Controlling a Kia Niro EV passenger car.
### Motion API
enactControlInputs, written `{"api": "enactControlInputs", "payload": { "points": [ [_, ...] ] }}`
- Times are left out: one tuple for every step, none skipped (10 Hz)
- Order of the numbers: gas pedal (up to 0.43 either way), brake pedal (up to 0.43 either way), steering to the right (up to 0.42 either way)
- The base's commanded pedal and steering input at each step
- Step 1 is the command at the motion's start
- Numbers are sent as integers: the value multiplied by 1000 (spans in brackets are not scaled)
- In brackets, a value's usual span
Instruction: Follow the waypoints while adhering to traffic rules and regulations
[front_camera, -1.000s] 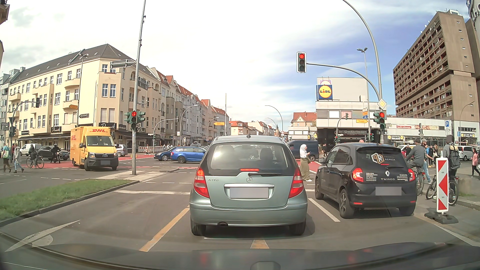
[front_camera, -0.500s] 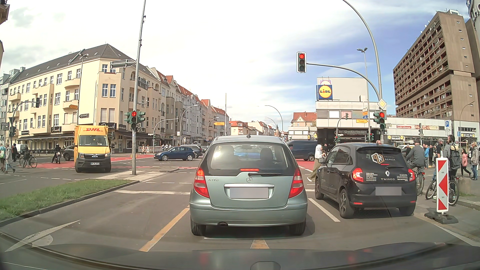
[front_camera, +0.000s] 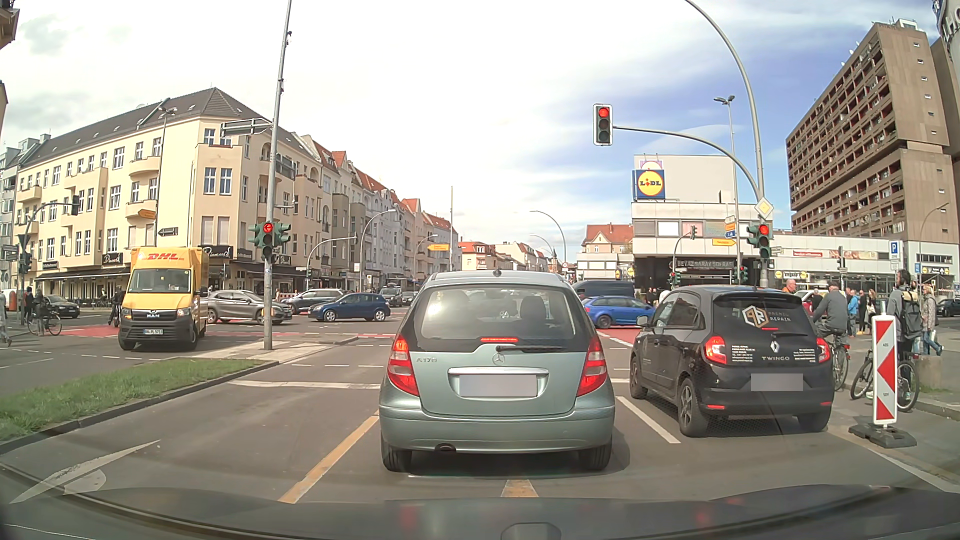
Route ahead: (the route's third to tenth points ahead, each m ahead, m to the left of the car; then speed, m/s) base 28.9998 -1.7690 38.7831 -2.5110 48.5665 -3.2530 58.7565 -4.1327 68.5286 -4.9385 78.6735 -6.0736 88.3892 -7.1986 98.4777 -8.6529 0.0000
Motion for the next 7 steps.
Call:
{"api": "enactControlInputs", "payload": {
  "points": [
    [0, 396, -3],
    [0, 396, -2],
    [0, 396, -3],
    [0, 396, -3],
    [0, 396, -2],
    [0, 396, -2],
    [0, 396, -2]
  ]
}}
